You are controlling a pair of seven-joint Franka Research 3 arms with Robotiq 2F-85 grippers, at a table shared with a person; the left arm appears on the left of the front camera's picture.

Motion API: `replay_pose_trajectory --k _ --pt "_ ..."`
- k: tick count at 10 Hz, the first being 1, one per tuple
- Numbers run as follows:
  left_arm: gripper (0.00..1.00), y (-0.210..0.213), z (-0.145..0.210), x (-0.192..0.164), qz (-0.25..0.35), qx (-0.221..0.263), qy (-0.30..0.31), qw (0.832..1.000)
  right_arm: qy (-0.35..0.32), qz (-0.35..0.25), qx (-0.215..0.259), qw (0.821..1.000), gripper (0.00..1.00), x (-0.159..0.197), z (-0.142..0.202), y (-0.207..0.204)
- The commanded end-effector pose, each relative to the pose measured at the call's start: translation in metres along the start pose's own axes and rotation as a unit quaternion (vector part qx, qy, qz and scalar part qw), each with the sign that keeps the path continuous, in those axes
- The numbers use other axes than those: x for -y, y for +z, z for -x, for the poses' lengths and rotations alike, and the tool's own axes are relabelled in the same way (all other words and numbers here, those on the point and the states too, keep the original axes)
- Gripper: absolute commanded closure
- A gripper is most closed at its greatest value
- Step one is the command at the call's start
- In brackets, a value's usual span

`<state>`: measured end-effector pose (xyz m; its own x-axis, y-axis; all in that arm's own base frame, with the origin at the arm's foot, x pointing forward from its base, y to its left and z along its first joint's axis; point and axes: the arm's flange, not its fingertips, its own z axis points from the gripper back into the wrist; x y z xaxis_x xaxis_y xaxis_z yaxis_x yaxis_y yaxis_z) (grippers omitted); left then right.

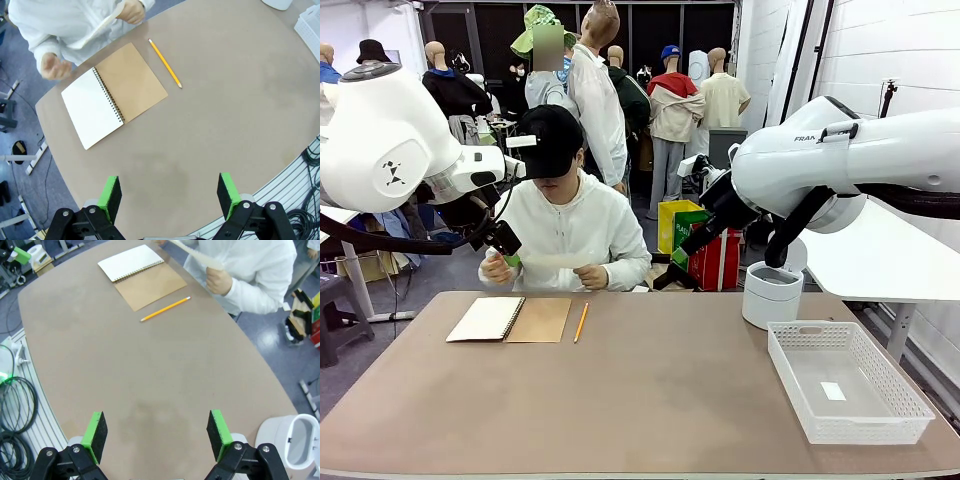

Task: Sort the paper based on its condition.
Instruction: If a person hands you a paper, place it in the Organizing basket , and if it's crumpled, put it in the Trash can.

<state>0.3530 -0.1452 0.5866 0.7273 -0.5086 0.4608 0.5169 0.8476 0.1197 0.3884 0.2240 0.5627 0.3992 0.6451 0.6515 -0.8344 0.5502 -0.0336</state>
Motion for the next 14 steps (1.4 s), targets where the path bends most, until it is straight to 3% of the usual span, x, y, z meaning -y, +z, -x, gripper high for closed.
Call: replay_pose_trajectory --k 1,8,11,14 --pt "0.00 0.000 0.000 -0.001 0.001 0.003 0.001 1.000 -0.002 0.002 -0.001 1.000 0.00 -0.001 -0.001 0.000" --pt "0.00 0.000 0.000 -0.001 0.001 0.003 0.001 1.000 -0.015 -0.009 0.000 1.000 0.00 0.001 0.002 0.004" --pt "0.00 0.000 0.000 -0.001 0.001 0.003 0.001 1.000 -0.111 -0.037 0.000 0.993 0.00 0.011 0.000 0.001" --pt "0.00 0.000 0.000 -0.001 0.001 0.003 0.001 1.000 -0.255 -0.102 -0.021 0.961 0.00 0.030 0.017 -0.003"
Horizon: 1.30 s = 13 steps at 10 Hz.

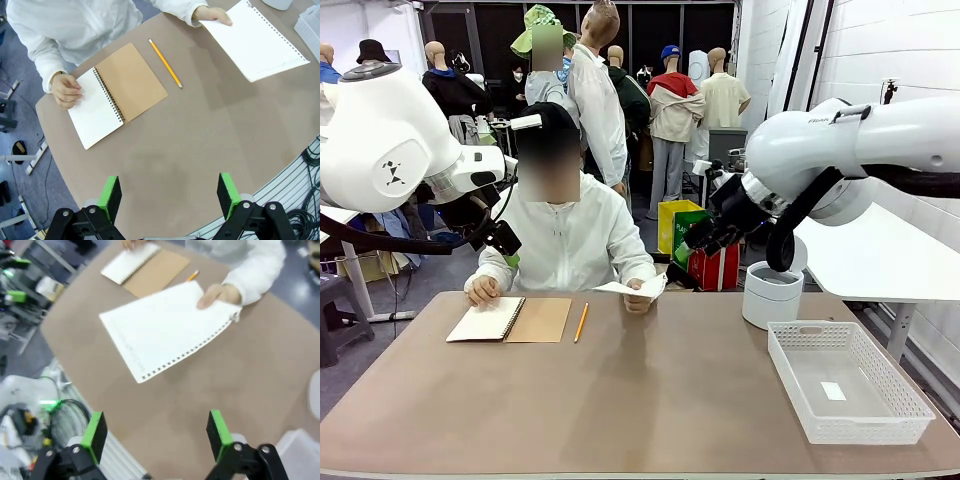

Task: Sort the paper based on its condition.
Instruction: If a person hands you a paper, place it in the Organizing basket , and if it's crumpled, put it in the Trash can.

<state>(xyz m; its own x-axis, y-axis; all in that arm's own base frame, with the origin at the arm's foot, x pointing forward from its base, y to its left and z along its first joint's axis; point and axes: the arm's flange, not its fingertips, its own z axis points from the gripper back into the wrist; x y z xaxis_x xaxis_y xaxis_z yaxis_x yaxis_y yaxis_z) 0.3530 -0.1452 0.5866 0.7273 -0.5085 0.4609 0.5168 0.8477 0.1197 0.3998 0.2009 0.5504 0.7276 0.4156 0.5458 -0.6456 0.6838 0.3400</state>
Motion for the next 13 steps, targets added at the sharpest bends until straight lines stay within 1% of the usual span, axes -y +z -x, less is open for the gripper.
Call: replay_pose_trajectory --k 1,3,4,5,9,10,11,13 --pt "0.00 0.000 0.000 -0.001 0.001 0.003 0.001 1.000 -0.081 -0.044 -0.002 0.996 0.00 0.013 -0.001 -0.010" --pt "0.00 0.000 0.000 -0.001 0.001 0.003 0.001 1.000 -0.105 -0.054 -0.024 0.993 0.00 0.025 0.009 -0.016" --pt "0.00 0.000 0.000 -0.001 0.001 0.003 0.001 1.000 -0.095 -0.048 -0.034 0.994 0.00 0.024 0.011 -0.016" --pt "0.00 0.000 0.000 -0.001 0.001 0.003 0.001 1.000 -0.088 -0.049 -0.019 0.995 0.00 0.024 0.010 -0.015" --pt "0.00 0.000 0.000 -0.001 0.001 0.003 0.001 1.000 -0.088 -0.049 -0.019 0.995 0.00 0.024 0.010 -0.015" --pt "0.00 0.000 0.000 -0.001 0.001 0.003 0.001 1.000 -0.088 -0.043 -0.025 0.995 0.00 0.024 0.012 -0.015" --pt "0.00 0.000 0.000 -0.001 0.001 0.003 0.001 1.000 -0.159 -0.072 -0.023 0.984 0.00 0.037 0.009 -0.019" --pt "0.00 0.000 0.000 -0.001 0.001 0.003 0.001 1.000 -0.263 -0.125 -0.015 0.957 0.00 0.062 0.017 -0.026"
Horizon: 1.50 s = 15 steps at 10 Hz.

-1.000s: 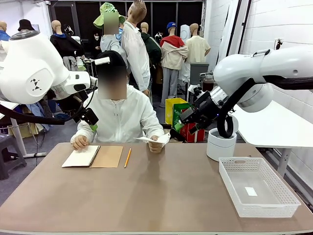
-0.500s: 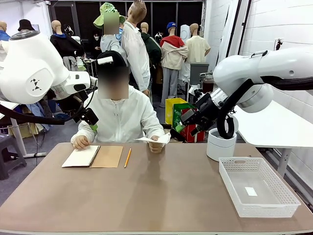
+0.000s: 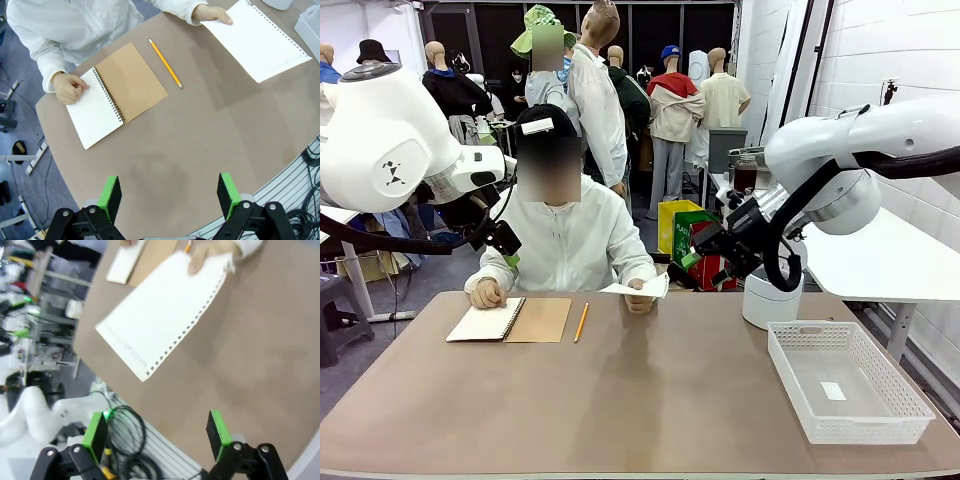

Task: Sort the paper based on its condition.
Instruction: If a person hands you a paper, place it in the Organizing basket , and if it's crumpled, put it in the Trash can.

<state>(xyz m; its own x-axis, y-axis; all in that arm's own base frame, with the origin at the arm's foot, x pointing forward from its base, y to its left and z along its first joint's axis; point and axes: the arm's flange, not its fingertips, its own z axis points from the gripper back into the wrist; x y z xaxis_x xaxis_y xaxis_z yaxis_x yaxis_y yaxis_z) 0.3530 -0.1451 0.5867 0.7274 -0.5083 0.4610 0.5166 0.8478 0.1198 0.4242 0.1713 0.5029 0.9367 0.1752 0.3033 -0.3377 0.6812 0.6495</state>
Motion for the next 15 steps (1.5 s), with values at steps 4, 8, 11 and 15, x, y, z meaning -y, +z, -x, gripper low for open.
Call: replay_pose_trajectory --k 4,8,11,15 --pt "0.00 0.000 0.000 -0.001 0.001 0.003 0.001 1.000 -0.209 -0.138 0.012 0.968 0.00 0.060 -0.003 -0.024" --pt "0.00 0.000 0.000 -0.001 0.001 0.003 0.001 1.000 -0.270 -0.187 0.014 0.945 0.00 0.087 -0.005 -0.073" --pt "0.00 0.000 0.000 -0.001 0.001 0.003 0.001 1.000 -0.279 -0.181 -0.001 0.943 0.00 0.087 0.000 -0.072" --pt "0.00 0.000 0.000 -0.001 0.001 0.003 0.001 1.000 -0.300 -0.206 -0.001 0.931 0.00 0.092 -0.005 -0.081"
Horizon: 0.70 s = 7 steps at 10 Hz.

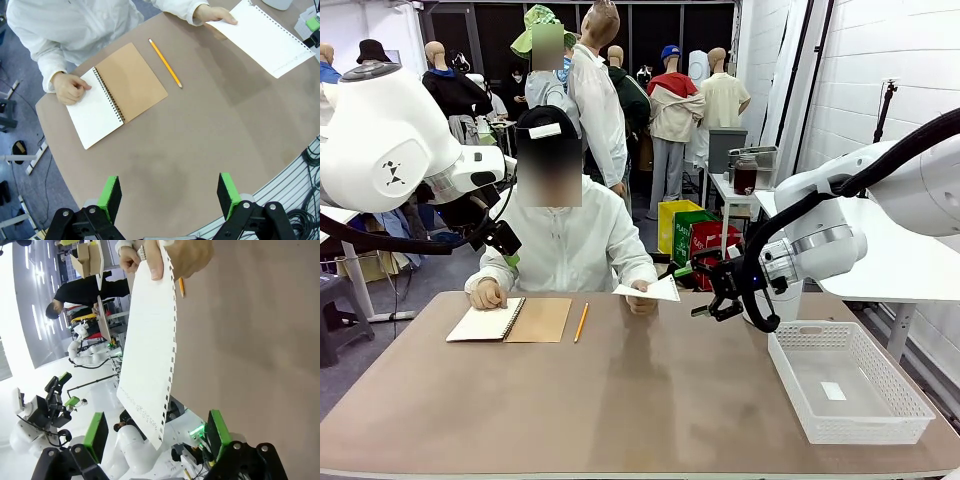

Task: Sort the paper based on its condition.
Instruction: If a person hands you a paper, place it in the Organizing basket , and if it's crumpled, put it in the Trash can.

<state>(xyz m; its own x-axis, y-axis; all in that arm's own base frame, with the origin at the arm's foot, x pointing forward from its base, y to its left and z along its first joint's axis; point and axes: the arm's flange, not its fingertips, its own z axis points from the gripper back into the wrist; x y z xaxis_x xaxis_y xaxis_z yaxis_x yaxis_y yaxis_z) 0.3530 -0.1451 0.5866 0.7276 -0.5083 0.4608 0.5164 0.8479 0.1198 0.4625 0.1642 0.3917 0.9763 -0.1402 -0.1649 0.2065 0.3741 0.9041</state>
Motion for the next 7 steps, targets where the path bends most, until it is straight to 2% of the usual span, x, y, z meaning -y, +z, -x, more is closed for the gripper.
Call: replay_pose_trajectory --k 1,5,7 --pt "0.00 0.000 0.000 -0.001 0.001 0.003 0.001 1.000 -0.034 -0.038 -0.011 0.999 0.00 0.005 -0.014 -0.008" --pt "0.00 0.000 0.000 -0.001 0.001 0.003 0.001 1.000 -0.068 -0.044 -0.029 0.996 0.00 0.016 -0.039 -0.022" --pt "0.00 0.000 0.000 -0.001 0.001 0.003 0.001 1.000 -0.078 -0.056 -0.037 0.995 0.36 0.015 -0.047 -0.028"
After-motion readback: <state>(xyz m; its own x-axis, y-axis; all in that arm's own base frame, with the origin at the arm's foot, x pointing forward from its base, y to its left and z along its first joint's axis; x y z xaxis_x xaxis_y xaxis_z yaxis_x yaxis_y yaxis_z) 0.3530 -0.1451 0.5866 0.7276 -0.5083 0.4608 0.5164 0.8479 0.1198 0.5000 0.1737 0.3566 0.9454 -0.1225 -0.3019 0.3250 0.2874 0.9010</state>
